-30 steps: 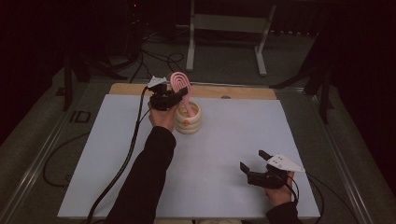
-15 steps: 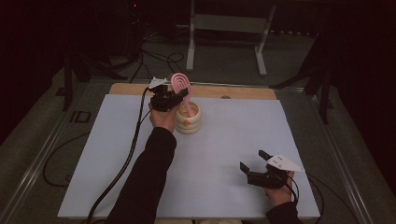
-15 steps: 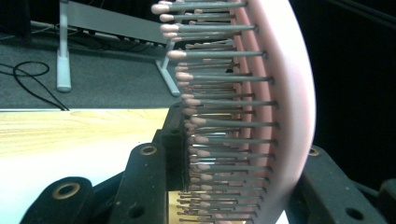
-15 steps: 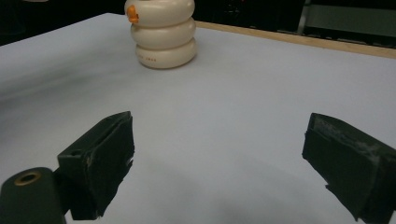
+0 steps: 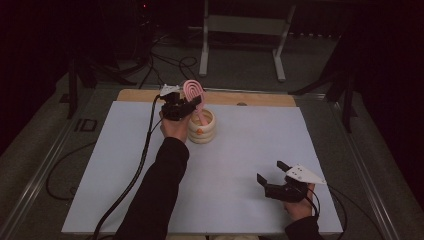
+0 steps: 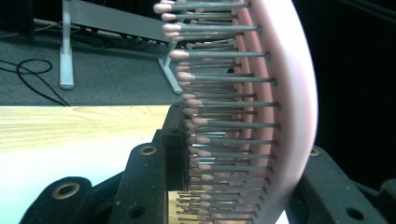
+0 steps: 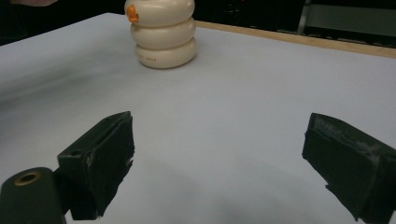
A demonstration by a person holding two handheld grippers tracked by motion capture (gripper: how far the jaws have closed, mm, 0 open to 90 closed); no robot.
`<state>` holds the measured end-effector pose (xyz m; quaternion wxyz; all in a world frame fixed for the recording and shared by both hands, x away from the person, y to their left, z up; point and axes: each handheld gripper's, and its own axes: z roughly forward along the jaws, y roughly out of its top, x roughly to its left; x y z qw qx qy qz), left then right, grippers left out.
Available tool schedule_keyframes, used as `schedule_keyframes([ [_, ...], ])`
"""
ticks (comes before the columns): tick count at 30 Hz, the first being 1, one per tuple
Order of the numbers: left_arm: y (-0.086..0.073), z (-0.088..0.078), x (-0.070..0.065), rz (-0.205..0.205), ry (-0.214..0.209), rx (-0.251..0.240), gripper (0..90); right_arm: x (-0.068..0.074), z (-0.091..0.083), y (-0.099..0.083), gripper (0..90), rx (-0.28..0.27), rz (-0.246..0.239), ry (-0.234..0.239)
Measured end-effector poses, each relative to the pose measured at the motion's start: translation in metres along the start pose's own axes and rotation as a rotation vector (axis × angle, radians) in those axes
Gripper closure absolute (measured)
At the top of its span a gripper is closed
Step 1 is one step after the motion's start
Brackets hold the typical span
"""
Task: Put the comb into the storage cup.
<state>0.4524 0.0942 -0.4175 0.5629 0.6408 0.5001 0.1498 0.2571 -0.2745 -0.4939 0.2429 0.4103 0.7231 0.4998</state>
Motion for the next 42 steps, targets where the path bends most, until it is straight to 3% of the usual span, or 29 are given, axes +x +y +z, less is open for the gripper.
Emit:
schedule_keyframes([
  [19,-0.004,0.000,0.002,0.015,0.024,0.020,64.1,0.000,0.000,0.000,9.1,-0.001,-0.001,0.001],
  [42,-0.013,0.008,0.000,-0.002,0.010,0.035,63.8,0.000,0.001,0.000,9.1,0.002,0.000,0.000],
])
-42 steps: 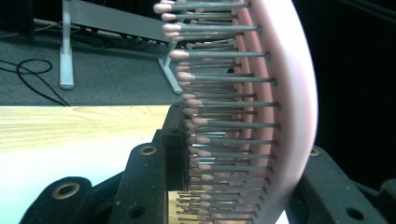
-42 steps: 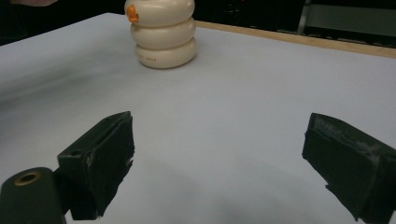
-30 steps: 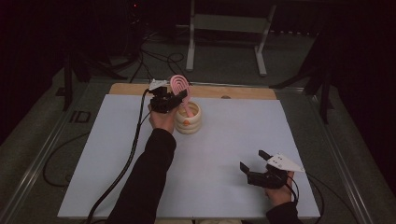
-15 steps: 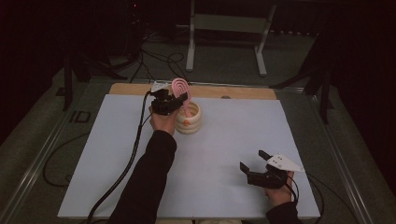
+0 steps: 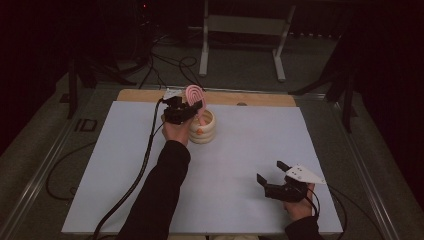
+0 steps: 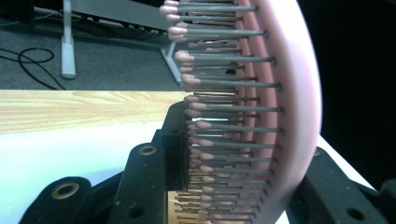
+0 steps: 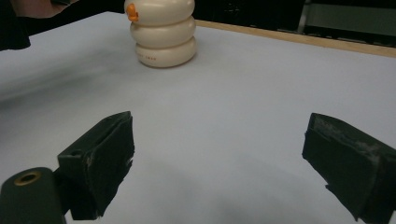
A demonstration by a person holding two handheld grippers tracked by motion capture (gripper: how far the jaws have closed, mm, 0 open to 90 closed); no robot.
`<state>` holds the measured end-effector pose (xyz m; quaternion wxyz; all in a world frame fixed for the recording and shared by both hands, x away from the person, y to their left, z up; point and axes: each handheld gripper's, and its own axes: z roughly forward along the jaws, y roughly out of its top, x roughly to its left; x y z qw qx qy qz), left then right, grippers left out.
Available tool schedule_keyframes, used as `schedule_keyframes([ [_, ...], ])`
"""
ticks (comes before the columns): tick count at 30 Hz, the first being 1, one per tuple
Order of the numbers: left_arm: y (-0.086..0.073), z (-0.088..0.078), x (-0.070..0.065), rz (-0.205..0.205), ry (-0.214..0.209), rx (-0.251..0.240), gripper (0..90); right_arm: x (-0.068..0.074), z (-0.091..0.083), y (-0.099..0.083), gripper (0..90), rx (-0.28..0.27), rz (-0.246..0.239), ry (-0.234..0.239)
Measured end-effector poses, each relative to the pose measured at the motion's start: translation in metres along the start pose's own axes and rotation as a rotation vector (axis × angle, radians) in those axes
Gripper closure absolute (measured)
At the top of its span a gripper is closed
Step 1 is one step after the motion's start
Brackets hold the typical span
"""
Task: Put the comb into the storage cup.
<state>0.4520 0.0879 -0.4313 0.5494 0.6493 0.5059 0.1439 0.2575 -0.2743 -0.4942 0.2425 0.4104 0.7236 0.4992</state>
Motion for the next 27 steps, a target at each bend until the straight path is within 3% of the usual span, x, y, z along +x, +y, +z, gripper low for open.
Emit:
schedule_keyframes([
  [9,-0.0017,0.0017,-0.0007,-0.006,-0.024,0.010,62.5,0.0004,0.0009,0.0001,9.1,0.000,-0.003,0.002],
  [27,-0.0024,0.0013,0.0008,-0.012,-0.021,0.006,62.1,0.0002,0.0028,0.0009,9.1,0.004,-0.004,0.005],
])
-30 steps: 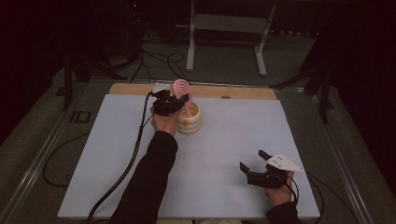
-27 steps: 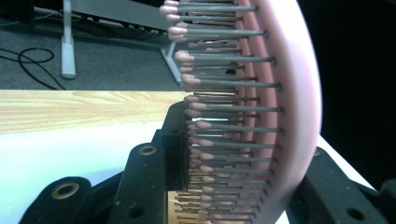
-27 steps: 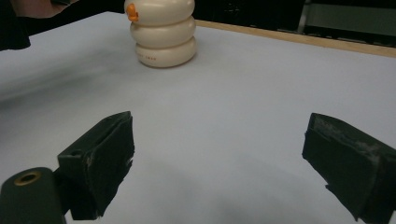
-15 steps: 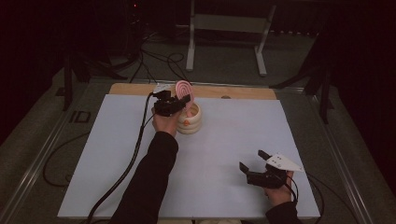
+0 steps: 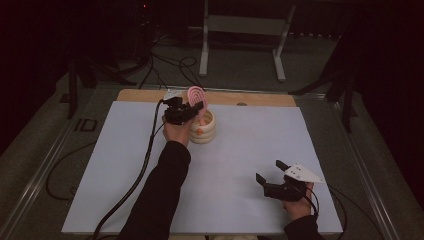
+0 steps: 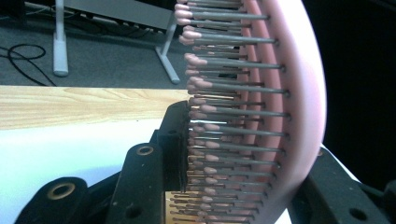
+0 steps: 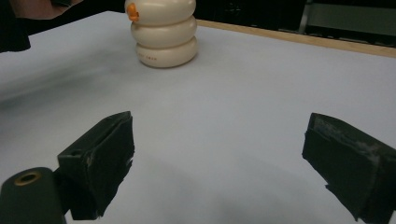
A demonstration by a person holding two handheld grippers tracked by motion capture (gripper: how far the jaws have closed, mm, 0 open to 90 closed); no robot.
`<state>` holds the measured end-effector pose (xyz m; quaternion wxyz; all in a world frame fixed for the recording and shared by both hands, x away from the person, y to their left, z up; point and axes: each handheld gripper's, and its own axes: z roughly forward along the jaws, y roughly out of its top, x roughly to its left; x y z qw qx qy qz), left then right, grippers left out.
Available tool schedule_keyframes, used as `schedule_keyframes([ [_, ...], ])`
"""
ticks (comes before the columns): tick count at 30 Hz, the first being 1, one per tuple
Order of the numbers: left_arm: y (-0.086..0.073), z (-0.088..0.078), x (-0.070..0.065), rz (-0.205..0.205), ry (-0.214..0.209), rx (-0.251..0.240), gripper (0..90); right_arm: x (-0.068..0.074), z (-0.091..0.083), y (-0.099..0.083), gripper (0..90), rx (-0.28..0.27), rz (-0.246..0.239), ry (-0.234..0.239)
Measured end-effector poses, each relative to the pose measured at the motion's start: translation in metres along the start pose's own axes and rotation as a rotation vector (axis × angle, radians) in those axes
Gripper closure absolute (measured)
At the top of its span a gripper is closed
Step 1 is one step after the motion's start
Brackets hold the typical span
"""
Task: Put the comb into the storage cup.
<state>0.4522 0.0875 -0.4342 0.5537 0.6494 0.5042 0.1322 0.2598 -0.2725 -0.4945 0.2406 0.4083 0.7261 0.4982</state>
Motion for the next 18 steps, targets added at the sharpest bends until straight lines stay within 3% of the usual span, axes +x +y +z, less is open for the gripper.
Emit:
schedule_keyframes([
  [18,0.0002,-0.0015,0.0048,0.008,0.013,0.008,59.5,0.0003,0.0019,0.0007,9.1,-0.002,-0.002,0.006],
])
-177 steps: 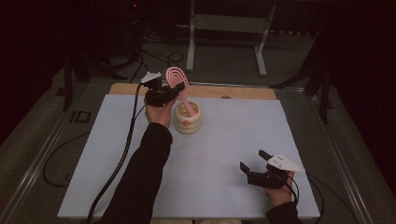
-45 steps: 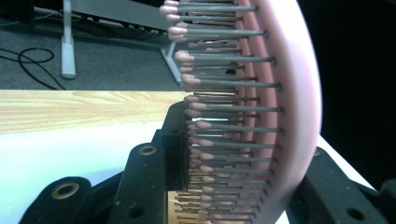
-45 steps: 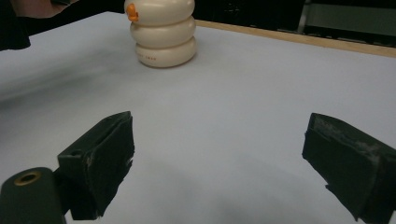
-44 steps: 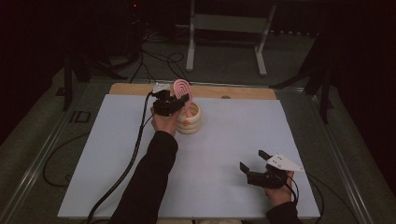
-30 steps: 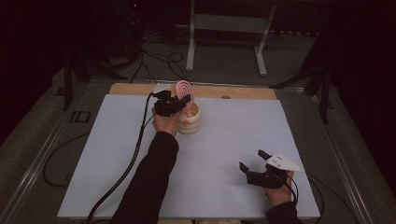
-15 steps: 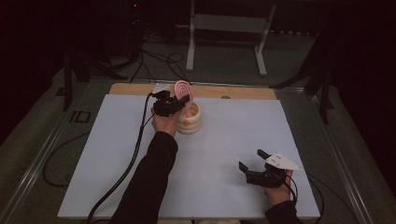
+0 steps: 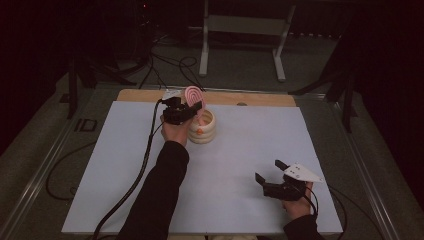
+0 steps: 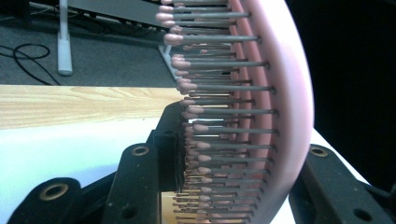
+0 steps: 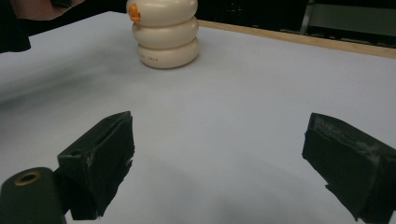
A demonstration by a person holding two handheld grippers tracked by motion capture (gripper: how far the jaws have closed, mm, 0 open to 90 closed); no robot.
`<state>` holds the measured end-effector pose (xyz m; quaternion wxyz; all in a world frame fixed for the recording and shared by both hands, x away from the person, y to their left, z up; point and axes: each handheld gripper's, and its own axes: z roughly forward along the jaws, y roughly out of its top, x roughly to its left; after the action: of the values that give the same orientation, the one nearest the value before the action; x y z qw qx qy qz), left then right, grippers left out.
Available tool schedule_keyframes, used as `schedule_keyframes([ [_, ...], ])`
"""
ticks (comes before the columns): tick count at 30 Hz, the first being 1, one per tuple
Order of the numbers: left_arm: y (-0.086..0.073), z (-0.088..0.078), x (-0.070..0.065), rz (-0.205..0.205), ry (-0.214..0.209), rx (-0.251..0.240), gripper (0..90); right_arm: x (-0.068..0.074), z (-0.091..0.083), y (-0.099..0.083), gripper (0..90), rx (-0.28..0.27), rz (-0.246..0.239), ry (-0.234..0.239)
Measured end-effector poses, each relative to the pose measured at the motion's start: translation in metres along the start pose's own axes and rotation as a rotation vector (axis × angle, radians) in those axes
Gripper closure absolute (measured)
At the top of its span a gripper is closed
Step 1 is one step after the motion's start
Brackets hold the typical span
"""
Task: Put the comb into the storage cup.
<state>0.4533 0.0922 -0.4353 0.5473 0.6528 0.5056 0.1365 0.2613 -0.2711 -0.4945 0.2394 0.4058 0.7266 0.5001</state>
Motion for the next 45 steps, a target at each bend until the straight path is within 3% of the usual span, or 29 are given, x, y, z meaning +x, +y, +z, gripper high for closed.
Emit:
schedule_keyframes([
  [28,-0.001,-0.002,0.005,-0.007,0.015,0.010,57.3,0.000,-0.001,0.000,9.1,-0.002,0.003,-0.002],
  [35,-0.006,-0.006,0.015,-0.040,0.028,0.002,57.2,0.001,0.000,0.000,9.1,-0.003,-0.001,-0.003],
  [45,-0.008,-0.008,0.020,-0.043,0.032,0.003,56.3,0.001,0.000,0.000,9.1,-0.001,-0.001,-0.003],
])
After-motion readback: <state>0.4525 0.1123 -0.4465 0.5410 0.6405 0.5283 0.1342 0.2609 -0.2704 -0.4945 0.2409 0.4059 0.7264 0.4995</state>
